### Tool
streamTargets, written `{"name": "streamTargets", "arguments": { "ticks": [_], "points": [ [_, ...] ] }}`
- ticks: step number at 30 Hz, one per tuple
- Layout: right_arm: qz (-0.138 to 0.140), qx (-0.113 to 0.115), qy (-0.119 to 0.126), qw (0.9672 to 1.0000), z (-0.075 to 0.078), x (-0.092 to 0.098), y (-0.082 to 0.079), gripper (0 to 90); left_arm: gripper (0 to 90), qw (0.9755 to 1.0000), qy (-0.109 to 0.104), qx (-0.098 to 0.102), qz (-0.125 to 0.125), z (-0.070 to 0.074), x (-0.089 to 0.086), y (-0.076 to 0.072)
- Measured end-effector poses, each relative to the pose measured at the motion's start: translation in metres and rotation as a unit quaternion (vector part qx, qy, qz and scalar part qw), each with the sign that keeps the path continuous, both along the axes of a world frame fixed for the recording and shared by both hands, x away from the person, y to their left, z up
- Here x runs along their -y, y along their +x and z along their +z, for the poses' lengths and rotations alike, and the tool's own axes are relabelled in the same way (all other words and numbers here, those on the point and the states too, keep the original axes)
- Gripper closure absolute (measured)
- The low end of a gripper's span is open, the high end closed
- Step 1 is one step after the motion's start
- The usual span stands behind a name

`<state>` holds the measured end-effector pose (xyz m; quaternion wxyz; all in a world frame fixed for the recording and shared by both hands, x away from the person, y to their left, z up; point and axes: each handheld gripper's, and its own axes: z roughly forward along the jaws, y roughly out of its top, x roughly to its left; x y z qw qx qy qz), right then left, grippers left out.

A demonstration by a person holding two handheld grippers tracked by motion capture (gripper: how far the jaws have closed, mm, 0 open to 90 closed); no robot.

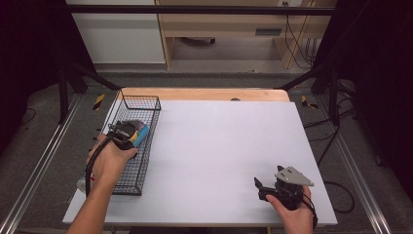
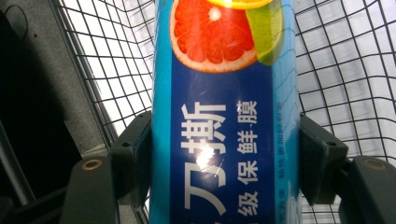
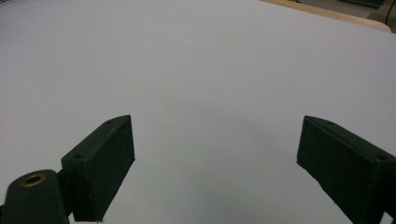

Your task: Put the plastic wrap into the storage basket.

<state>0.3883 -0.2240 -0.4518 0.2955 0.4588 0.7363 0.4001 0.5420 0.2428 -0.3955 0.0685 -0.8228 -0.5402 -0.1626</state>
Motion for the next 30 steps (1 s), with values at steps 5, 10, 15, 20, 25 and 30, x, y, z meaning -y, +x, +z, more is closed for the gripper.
{"name": "streamTargets", "arguments": {
  "ticks": [5,10,15,20,25,30],
  "points": [
    [0.002,-0.002,0.000,1.0000,-0.0001,-0.0001,0.0001,11.3,31.9,1.0000,0.001,-0.001,-0.001,-0.0004,0.0006,0.0000],
    [0.002,-0.002,0.000,1.0000,-0.0002,-0.0002,0.0002,11.3,31.7,1.0000,0.002,0.003,-0.003,-0.0010,0.0008,-0.0009],
    [0.003,-0.001,-0.002,1.0000,-0.0004,-0.0002,0.0004,11.3,31.6,0.9999,0.005,0.008,-0.008,-0.0018,0.0013,-0.0022],
    [0.002,-0.005,0.000,1.0000,-0.0005,-0.0009,0.0000,11.3,31.5,0.9998,0.011,0.009,-0.012,-0.0024,0.0023,-0.0024],
    [0.002,-0.004,0.000,1.0000,-0.0006,-0.0005,0.0003,11.2,30.2,0.9994,0.018,0.016,-0.025,-0.0029,0.0017,-0.0025],
    [0.003,-0.003,-0.001,1.0000,-0.0005,0.0004,0.0006,11.2,22.9,0.9989,0.008,0.027,-0.038,-0.0025,0.0036,-0.0073]
  ]
}}
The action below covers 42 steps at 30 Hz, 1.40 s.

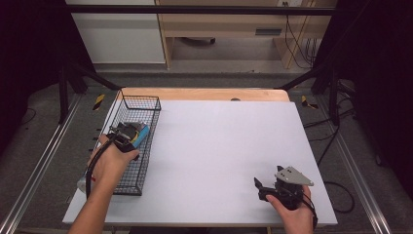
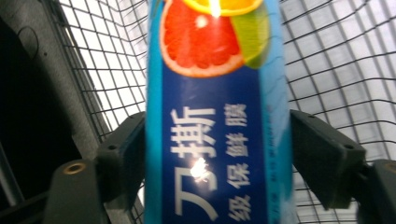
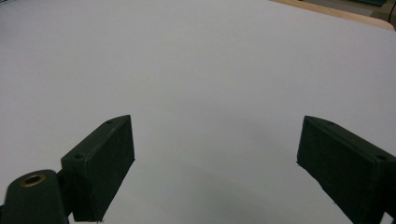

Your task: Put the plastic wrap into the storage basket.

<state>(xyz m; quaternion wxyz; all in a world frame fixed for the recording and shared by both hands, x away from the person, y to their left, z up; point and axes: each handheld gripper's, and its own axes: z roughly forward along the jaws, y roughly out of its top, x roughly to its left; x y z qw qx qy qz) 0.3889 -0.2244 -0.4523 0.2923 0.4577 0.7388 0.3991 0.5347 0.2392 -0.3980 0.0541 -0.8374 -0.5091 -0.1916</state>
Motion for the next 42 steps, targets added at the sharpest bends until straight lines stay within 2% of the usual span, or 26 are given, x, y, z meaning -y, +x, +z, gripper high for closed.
{"name": "streamTargets", "arguments": {
  "ticks": [4,8,10,13,16,21,25,26,29,32,34,38,40,42],
  "points": [
    [0.000,-0.003,-0.002,1.0000,-0.001,-0.001,0.000,11.1,18.9,0.9996,0.008,0.021,-0.019,0.007,0.003,-0.006],
    [0.000,-0.003,-0.003,1.0000,-0.001,-0.001,0.000,11.1,17.2,0.9987,0.000,0.042,-0.031,0.022,0.003,-0.014],
    [0.000,-0.003,-0.004,1.0000,-0.001,0.000,0.000,11.1,15.4,0.9977,0.000,0.058,-0.035,0.031,0.002,-0.019],
    [0.000,-0.003,-0.003,1.0000,-0.001,0.000,0.000,11.2,13.6,0.9946,-0.016,0.090,-0.048,0.044,0.001,-0.029],
    [0.001,-0.002,-0.005,1.0000,-0.001,-0.001,0.000,11.2,9.0,0.9894,-0.039,0.126,-0.063,0.056,0.003,-0.041],
    [-0.001,-0.004,-0.006,1.0000,-0.001,-0.002,0.000,11.1,8.3,0.9829,-0.071,0.145,-0.089,0.062,0.011,-0.055],
    [-0.002,-0.001,-0.007,1.0000,-0.001,0.000,0.000,11.1,7.2,0.9723,-0.108,0.169,-0.119,0.067,0.020,-0.065],
    [-0.004,-0.002,-0.006,1.0000,-0.001,0.000,0.000,11.0,6.8,0.9722,-0.113,0.165,-0.122,0.068,0.023,-0.067],
    [-0.004,-0.002,-0.006,1.0000,-0.001,0.000,0.001,10.2,5.1,0.9684,-0.119,0.170,-0.138,0.069,0.028,-0.069],
    [-0.004,-0.002,-0.004,1.0000,0.000,0.000,0.000,9.6,5.3,0.9616,-0.143,0.183,-0.146,0.070,0.032,-0.071],
    [-0.004,0.001,-0.005,1.0000,0.000,0.000,0.000,9.1,5.3,0.9590,-0.146,0.186,-0.156,0.071,0.036,-0.073],
    [-0.004,0.000,-0.004,1.0000,0.000,0.000,0.001,8.5,5.1,0.9515,-0.159,0.191,-0.182,0.071,0.047,-0.079],
    [-0.004,0.000,-0.002,1.0000,0.000,0.001,0.000,8.5,5.1,0.9488,-0.164,0.194,-0.188,0.072,0.052,-0.081],
    [-0.004,0.000,-0.004,1.0000,0.000,0.001,0.000,8.5,5.2,0.9438,-0.173,0.199,-0.199,0.071,0.058,-0.083]
  ]
}}
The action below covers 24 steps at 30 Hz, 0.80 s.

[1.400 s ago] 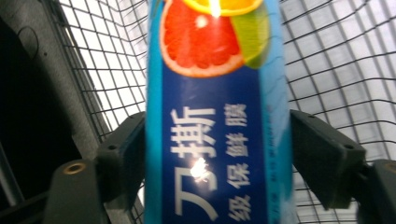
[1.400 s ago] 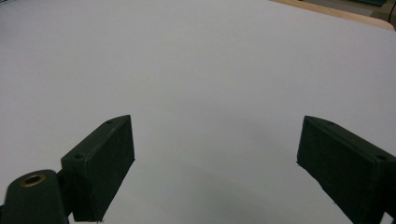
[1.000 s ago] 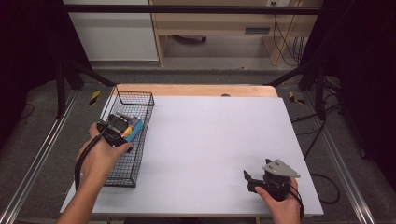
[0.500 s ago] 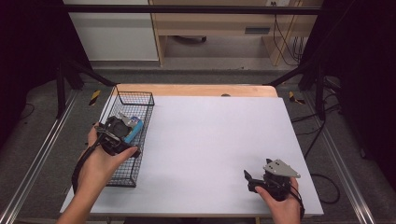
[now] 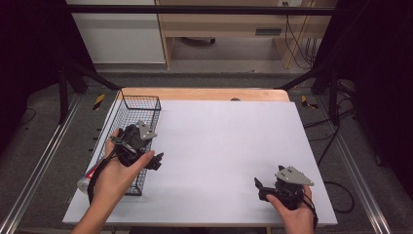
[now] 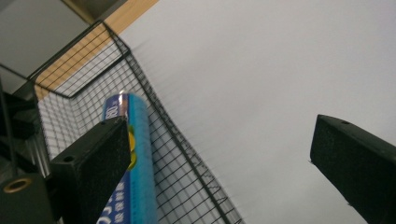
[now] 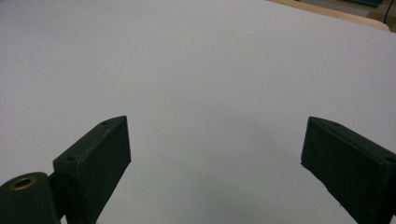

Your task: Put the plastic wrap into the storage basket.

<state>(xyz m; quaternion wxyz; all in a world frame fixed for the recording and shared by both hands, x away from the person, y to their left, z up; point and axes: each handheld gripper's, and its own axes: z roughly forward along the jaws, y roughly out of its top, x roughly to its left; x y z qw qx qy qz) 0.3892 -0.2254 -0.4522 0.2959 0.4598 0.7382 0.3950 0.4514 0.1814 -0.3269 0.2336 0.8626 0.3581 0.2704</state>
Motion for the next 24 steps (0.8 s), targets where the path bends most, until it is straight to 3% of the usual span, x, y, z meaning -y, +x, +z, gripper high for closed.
{"name": "streamTargets", "arguments": {
  "ticks": [7,11,24],
  "points": [
    [-0.002,-0.003,0.000,1.0000,-0.001,0.000,0.000,8.4,5.6,0.9995,-0.013,0.002,-0.030,-0.006,0.019,-0.004],
    [-0.001,-0.001,-0.003,1.0000,-0.001,0.000,0.000,8.4,5.8,0.9985,-0.034,-0.008,-0.041,-0.011,0.029,-0.003],
    [-0.001,-0.001,0.001,1.0000,0.000,0.001,0.000,8.3,6.2,0.9957,-0.047,-0.006,-0.080,-0.029,0.068,-0.004]
  ]
}}
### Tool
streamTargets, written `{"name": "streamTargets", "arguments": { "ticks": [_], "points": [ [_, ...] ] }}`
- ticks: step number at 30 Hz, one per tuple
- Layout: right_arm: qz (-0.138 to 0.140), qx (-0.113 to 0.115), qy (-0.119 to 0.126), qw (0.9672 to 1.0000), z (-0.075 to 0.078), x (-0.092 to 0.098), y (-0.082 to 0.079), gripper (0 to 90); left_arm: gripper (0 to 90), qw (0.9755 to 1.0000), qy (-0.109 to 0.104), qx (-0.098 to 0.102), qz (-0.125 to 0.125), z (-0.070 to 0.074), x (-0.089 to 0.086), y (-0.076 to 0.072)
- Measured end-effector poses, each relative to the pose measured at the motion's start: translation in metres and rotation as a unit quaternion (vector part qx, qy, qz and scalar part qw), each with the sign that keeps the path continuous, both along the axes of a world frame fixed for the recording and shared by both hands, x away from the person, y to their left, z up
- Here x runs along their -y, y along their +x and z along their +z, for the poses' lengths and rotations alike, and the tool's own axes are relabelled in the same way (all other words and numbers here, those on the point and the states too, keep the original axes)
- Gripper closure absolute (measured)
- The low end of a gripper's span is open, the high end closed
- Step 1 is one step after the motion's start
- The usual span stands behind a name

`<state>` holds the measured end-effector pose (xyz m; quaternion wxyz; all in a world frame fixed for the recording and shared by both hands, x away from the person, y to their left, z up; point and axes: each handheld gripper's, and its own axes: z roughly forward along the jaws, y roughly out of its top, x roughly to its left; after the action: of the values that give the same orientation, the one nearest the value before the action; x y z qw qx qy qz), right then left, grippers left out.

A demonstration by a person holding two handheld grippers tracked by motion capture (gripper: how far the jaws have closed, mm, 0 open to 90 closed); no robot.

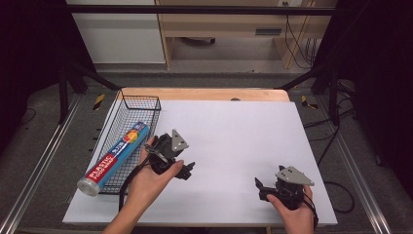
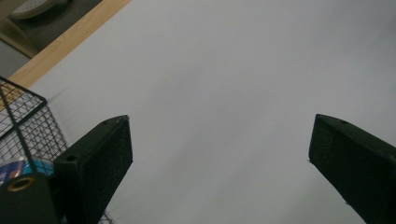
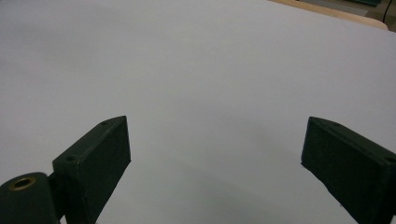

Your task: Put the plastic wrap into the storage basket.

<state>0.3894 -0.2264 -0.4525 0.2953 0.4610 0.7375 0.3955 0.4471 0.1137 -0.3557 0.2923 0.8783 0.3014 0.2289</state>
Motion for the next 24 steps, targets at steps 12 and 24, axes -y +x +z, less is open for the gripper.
{"name": "streamTargets", "arguments": {
  "ticks": [12,24],
  "points": [
    [-0.001,0.003,-0.001,1.0000,0.000,0.002,0.000,8.3,6.2,0.9984,-0.034,-0.011,-0.045,-0.021,0.036,-0.003],
    [-0.001,0.000,-0.003,1.0000,0.000,0.002,0.000,8.3,6.1,0.9947,-0.071,-0.017,-0.072,-0.048,0.047,-0.003]
  ]
}}
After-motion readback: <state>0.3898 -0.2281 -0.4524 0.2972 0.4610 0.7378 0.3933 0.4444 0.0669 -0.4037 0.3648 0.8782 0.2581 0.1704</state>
